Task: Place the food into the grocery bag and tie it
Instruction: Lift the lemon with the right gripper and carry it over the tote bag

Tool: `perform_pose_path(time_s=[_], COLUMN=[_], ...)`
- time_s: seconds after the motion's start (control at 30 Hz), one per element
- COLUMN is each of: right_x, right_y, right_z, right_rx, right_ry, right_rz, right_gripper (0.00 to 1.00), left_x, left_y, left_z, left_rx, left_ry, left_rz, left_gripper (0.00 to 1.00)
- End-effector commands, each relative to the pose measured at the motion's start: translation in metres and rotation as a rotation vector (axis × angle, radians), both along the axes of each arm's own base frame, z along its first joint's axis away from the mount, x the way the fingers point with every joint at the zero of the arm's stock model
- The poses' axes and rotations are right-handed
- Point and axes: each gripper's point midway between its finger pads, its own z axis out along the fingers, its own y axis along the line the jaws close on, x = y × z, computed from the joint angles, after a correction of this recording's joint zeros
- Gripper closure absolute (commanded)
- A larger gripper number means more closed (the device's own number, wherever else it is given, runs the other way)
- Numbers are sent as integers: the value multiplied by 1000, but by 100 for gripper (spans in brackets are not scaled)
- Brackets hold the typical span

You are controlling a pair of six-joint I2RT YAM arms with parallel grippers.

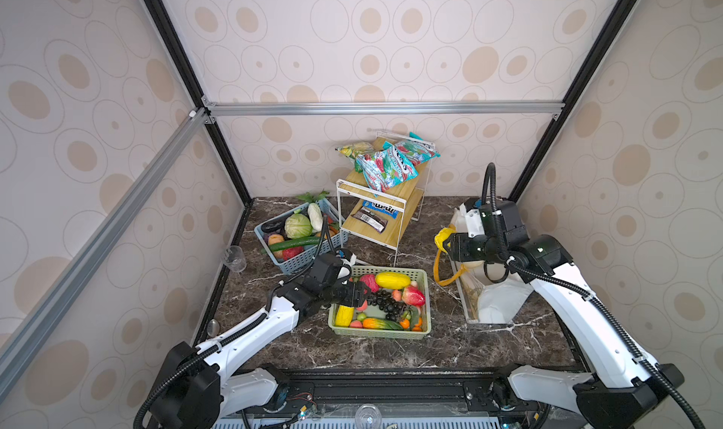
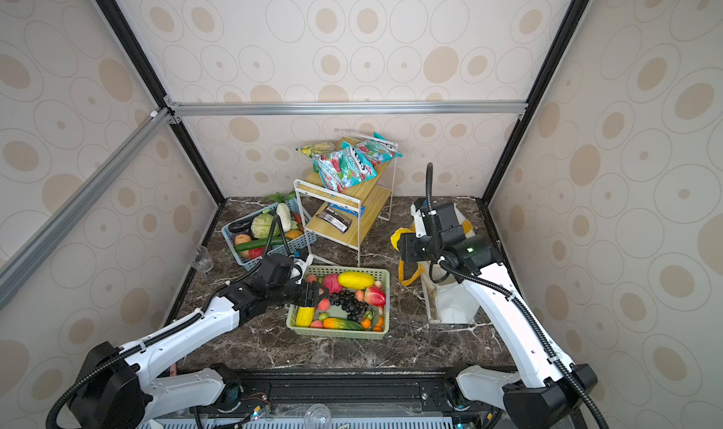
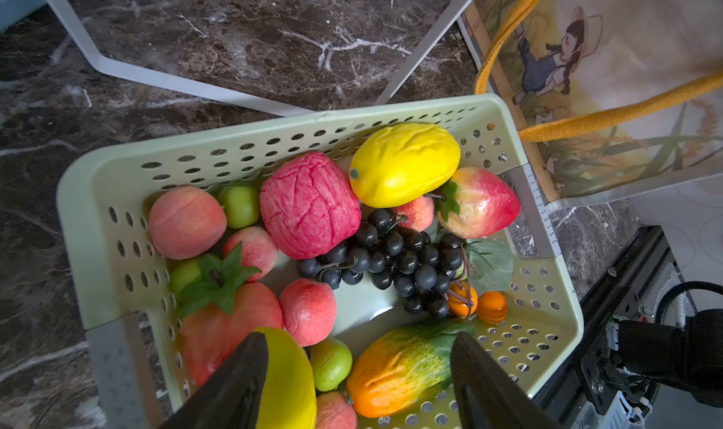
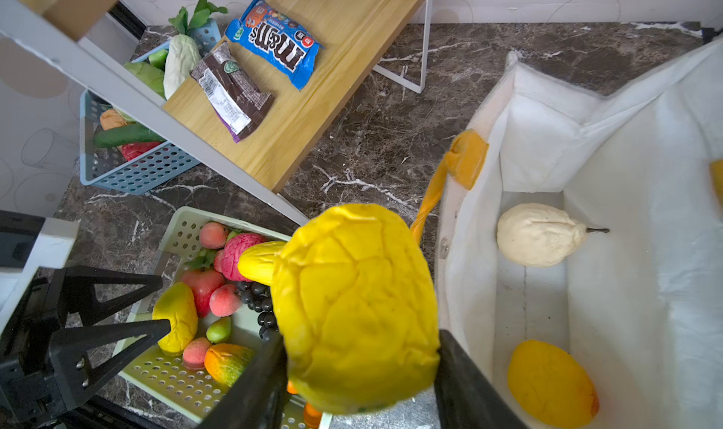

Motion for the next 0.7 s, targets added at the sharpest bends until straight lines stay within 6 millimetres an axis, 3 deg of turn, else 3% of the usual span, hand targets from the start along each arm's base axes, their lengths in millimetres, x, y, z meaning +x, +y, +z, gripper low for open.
perform_pose_path(time_s=[0.0,0.57,0.67], right_x=[7,32,36], right_y=[-9,-56,-72], right_z=[6,-2,-4], right_rx=[-30,-105,-123], right_ry=[-18,-20,-20], right_rz=[-24,-213,-269], right_gripper=[42,42,42], left_x=[0,0,0], left_y=[-2,0,0], left_z=[10,9,10], left_rx=[4,9,8], left_ry=[-34,-37,-38], left_rz=[-17,-5,-5], left_gripper=[26,25,25])
